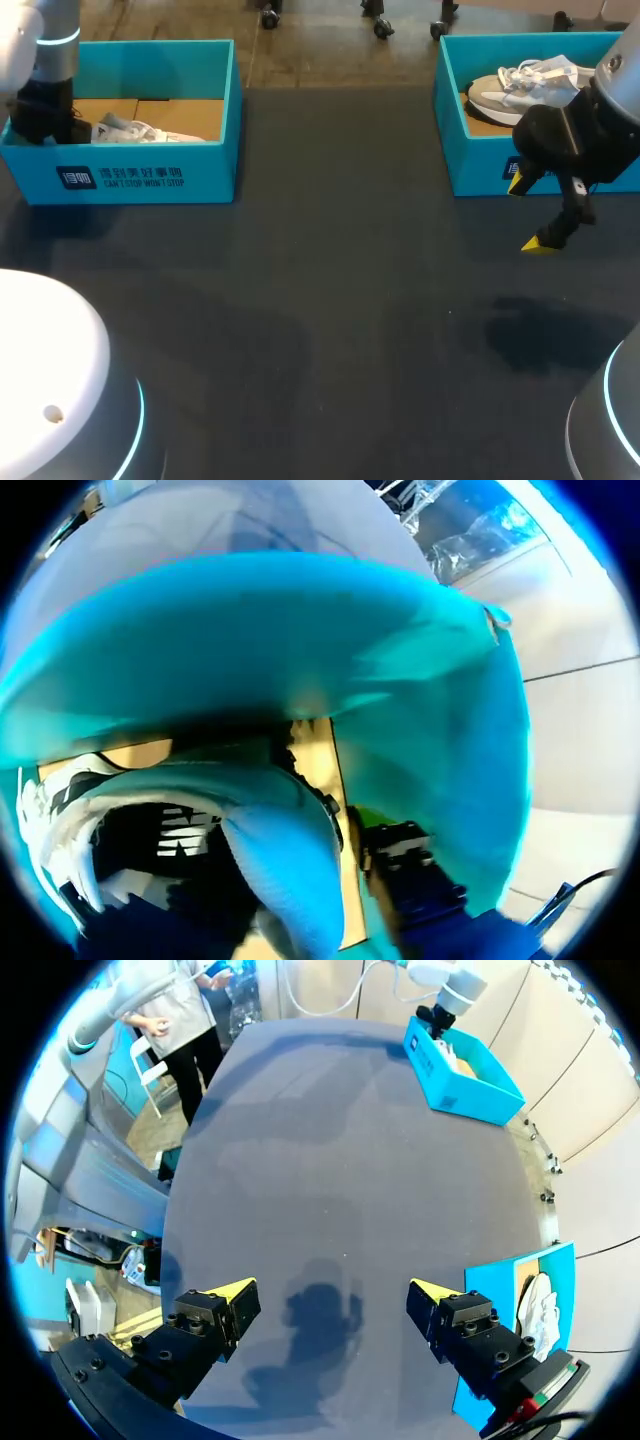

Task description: Take the shoe out of the shoebox, open the shoe tongue, remove and reinsert the insole, then place the shoe into the shoebox

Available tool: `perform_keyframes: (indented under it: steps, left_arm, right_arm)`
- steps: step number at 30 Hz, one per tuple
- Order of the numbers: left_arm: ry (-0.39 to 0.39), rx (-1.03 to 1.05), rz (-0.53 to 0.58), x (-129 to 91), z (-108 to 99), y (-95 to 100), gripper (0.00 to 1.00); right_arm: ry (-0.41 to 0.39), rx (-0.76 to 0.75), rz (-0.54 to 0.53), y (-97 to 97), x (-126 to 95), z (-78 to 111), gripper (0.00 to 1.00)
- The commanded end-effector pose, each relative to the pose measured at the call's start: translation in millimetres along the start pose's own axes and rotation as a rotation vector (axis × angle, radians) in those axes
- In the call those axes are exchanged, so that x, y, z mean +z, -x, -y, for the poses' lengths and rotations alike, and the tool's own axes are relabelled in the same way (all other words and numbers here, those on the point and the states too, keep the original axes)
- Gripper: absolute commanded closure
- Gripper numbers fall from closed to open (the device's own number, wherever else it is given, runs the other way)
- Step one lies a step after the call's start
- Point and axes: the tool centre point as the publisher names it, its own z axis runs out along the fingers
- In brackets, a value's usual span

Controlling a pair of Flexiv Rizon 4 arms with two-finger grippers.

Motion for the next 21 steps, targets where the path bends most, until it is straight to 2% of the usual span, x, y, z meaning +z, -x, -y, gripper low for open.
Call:
perform_keyframes:
  steps: [1,2,5,12,21]
  left_arm:
    - [0.0,0.007,0.012,-5,1,-4.0,0.03]
    - [0.0,0.009,0.023,-10,1,-5.6,0.0]
    - [0.033,0.026,0.042,-26,1,-8.3,0.0]
    - [0.049,0.034,0.055,-50,-1,-8.7,0.0]
    - [0.067,0.029,0.138,-91,11,-17.5,0.0]
  right_arm:
    - [-0.004,0.001,-0.002,1.7,1,-1.1,0.0]
    - [-0.004,0.001,-0.002,1.7,1,-1.1,0.0]
    - [-0.004,0.001,-0.002,1.7,1,-1.1,0.0]
    - [-0.004,0.001,-0.002,1.7,1,-1.1,0.0]
    - [-0.004,0.001,-0.002,1.7,1,-1.1,0.0]
